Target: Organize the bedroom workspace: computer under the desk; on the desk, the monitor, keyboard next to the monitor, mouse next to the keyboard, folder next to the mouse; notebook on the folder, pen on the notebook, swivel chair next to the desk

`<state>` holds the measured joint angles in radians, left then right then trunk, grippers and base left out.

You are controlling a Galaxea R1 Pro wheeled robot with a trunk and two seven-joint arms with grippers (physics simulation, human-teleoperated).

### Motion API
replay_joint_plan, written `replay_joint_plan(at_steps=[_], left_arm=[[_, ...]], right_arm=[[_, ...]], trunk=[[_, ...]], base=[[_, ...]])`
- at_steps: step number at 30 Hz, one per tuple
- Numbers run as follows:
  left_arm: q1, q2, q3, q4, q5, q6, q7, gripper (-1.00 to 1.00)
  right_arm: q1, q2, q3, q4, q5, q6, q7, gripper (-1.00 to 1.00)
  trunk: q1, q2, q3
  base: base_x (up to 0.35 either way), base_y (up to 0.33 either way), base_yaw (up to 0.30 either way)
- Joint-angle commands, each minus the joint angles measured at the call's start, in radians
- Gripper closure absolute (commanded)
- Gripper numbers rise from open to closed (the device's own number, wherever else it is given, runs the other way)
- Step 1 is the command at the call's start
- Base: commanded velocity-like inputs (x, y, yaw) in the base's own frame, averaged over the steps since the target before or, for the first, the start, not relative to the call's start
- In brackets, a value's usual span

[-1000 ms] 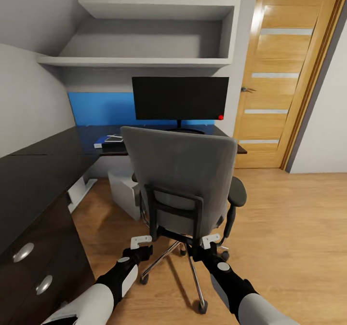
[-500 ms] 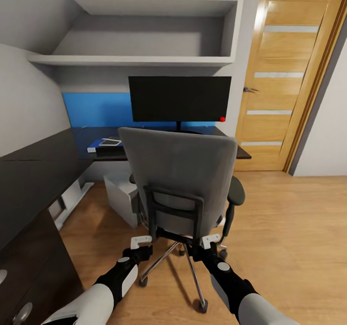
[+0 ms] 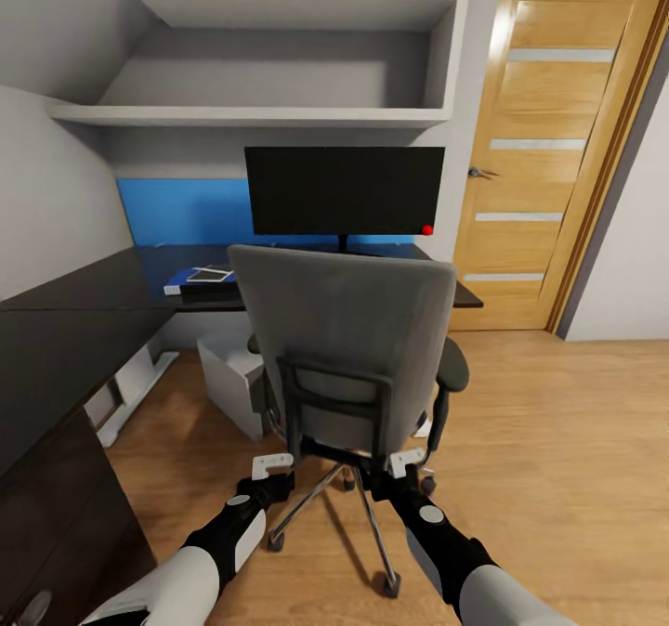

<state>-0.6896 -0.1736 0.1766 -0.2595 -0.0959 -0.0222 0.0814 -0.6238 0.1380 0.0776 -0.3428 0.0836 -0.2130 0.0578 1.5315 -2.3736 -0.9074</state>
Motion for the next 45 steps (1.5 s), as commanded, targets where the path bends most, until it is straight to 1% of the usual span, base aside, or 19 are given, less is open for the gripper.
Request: replay_joint_plan(at_steps=[1,17,25,29,32,33,34,35,37,38,39,42,43,44,45], left_arm=[[-0.001,-0.001,0.008,0.0,-0.01,-0.002,0.001,-1.0],[-0.001,-0.001,0.008,0.0,-0.01,-0.001,0.001,-1.0],[-0.001,-0.001,0.008,0.0,-0.009,-0.001,0.001,-1.0],[-0.001,0.001,0.009,0.005,-0.006,0.0,0.003,-1.0],[-0.001,0.004,0.01,0.032,-0.005,0.0,0.005,-1.0],[-0.001,0.005,0.01,0.06,-0.004,0.0,0.008,-1.0],[-0.002,0.007,0.011,0.206,-0.005,-0.009,0.014,-1.0],[-0.001,0.008,0.011,0.218,-0.006,-0.016,0.015,-1.0],[0.004,0.011,0.011,0.225,-0.006,-0.024,0.016,-1.0],[0.016,0.014,0.011,0.23,-0.006,-0.032,0.016,-1.0],[0.123,0.043,0.012,0.238,-0.006,-0.097,0.017,-1.0],[0.167,0.048,0.012,0.238,-0.006,-0.154,0.019,-1.0],[0.194,0.05,0.012,0.238,-0.005,-0.199,0.032,-1.0],[0.236,0.051,0.011,0.238,-0.007,-0.369,0.192,-1.0],[0.239,0.051,0.011,0.238,-0.008,-0.389,0.217,-1.0]], right_arm=[[-0.001,0.0,-0.002,0.001,0.009,-0.003,0.0,-1.0],[-0.001,-0.001,-0.002,0.001,0.008,-0.003,-0.001,-1.0],[-0.001,-0.004,-0.005,0.0,0.009,-0.003,-0.002,-1.0],[-0.001,-0.007,-0.007,0.001,0.008,-0.003,-0.003,-1.0],[0.001,-0.011,-0.009,0.009,0.008,-0.004,-0.004,-1.0],[0.002,-0.018,-0.009,0.023,0.008,-0.007,-0.005,-1.0],[0.005,-0.069,-0.01,0.15,0.009,-0.097,-0.094,-1.0],[0.006,-0.08,-0.009,0.19,0.009,-0.129,-0.121,-1.0],[0.006,-0.088,-0.009,0.229,0.009,-0.167,-0.142,-1.0],[0.007,-0.095,-0.009,0.266,0.009,-0.211,-0.157,-1.0],[0.086,-0.112,-0.009,0.36,0.007,-0.388,-0.184,-1.0],[0.108,-0.112,-0.009,0.364,0.006,-0.399,-0.185,-1.0],[0.119,-0.113,-0.009,0.365,0.005,-0.403,-0.185,-1.0],[0.161,-0.113,-0.009,0.366,0.002,-0.469,-0.201,-1.0],[0.165,-0.113,-0.01,0.366,0.002,-0.486,-0.21,-1.0]], trunk=[[0.0,0.0,-0.001],[0.0,0.0,-0.001],[-0.031,0.056,0.024],[-0.046,0.084,0.037],[-0.058,0.105,0.046],[-0.062,0.112,0.049],[-0.066,0.119,0.052],[-0.069,0.126,0.055],[-0.077,0.14,0.062],[-0.081,0.147,0.065],[-0.085,0.154,0.068],[-0.096,0.175,0.077],[-0.1,0.182,0.081],[-0.104,0.189,0.084],[-0.108,0.196,0.087]], base=[[-0.172,-0.026,0.0],[-0.305,-0.046,0.0],[-0.318,-0.024,0.0],[-0.108,-0.005,0.0],[-0.036,-0.002,0.0],[-0.018,-0.001,0.0],[-0.002,0.0,0.0],[-0.002,0.0,0.0],[-0.001,0.0,0.0],[0.0,0.0,0.0],[0.0,0.0,0.0],[0.0,0.0,0.0],[0.0,0.0,0.0],[0.0,0.0,0.0],[0.0,0.0,0.0]])
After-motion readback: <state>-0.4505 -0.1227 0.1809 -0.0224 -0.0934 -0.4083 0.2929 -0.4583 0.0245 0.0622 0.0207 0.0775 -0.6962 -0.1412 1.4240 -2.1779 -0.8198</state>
